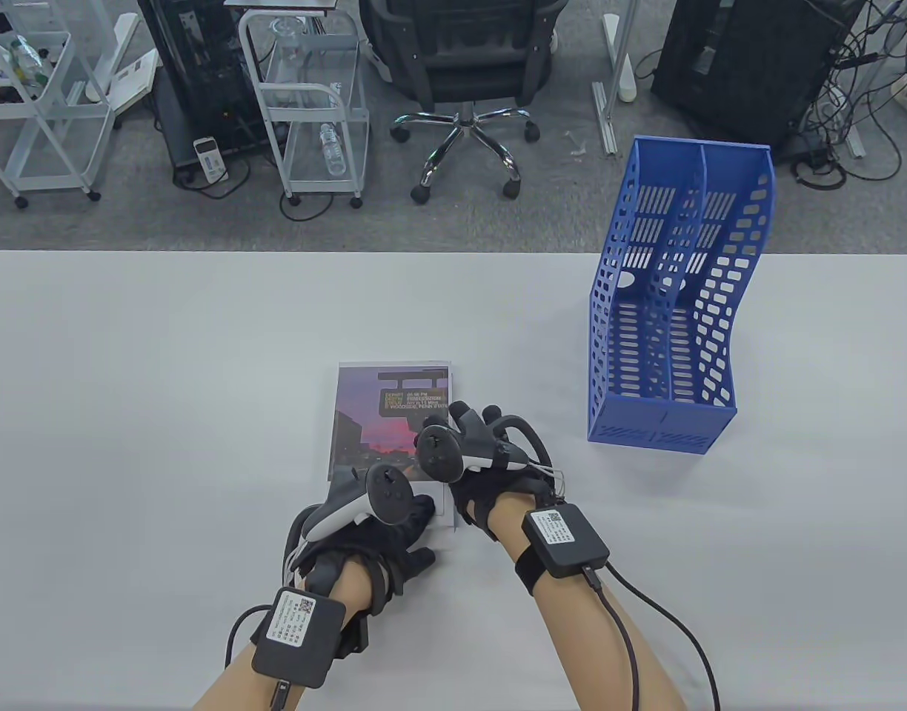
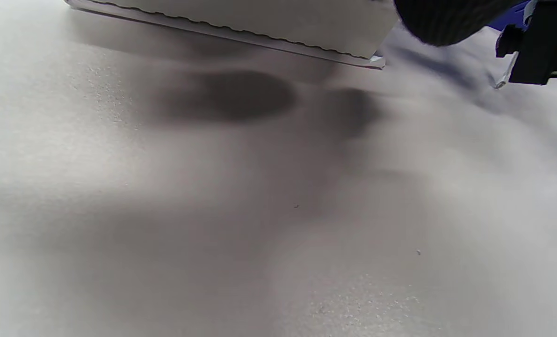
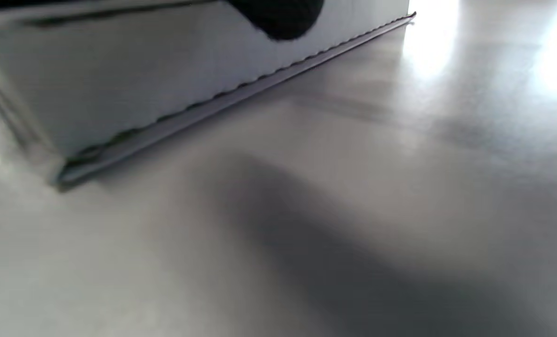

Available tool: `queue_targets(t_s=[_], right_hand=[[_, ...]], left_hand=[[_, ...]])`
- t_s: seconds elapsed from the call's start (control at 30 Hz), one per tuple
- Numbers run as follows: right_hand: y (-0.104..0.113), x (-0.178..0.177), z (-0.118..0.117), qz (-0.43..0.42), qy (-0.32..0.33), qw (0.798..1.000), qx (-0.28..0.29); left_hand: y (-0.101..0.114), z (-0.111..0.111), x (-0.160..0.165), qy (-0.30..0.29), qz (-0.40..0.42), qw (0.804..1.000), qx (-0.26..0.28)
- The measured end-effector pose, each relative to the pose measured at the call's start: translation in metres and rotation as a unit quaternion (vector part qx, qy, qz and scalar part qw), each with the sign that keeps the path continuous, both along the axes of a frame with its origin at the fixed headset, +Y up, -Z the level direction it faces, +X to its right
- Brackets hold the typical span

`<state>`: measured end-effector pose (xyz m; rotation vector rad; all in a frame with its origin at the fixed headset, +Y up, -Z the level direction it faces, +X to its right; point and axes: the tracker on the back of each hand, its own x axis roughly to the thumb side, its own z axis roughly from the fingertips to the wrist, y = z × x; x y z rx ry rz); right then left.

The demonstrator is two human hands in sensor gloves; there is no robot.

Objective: Insert the book into the document holder

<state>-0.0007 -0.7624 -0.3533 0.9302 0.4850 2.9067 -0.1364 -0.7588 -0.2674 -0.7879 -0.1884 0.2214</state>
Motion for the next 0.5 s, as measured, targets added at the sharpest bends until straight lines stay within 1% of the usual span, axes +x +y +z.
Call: queue_targets(t_s=[0.07,0.13,0.27,0.37,0.5], right_hand=[[0.003,0.003,0.001,0.002,0.003,1.0,0.005],[0.004,0.005,0.003,0.011,0.013,1.0,0.013],[0.009,0.003,0.013,0.025,0.017,0.999,0.012],[0.015,0.0,0.023,0.046,0.025,0.999,0.011],[0.024,-0.007,0.035,0.065,0.025,0.997,-0.019]], left_hand=[[0.004,0.0,-0.001,0.004,-0.01,1.0,0.012],[0.009,0.0,-0.002,0.004,-0.043,0.999,0.027],[0.016,0.0,-0.006,-0.003,-0.092,0.995,0.034],[0.019,-0.002,-0.016,0.023,-0.086,0.996,0.032],[0.02,-0.008,-0.035,0.06,-0.085,0.994,0.036]])
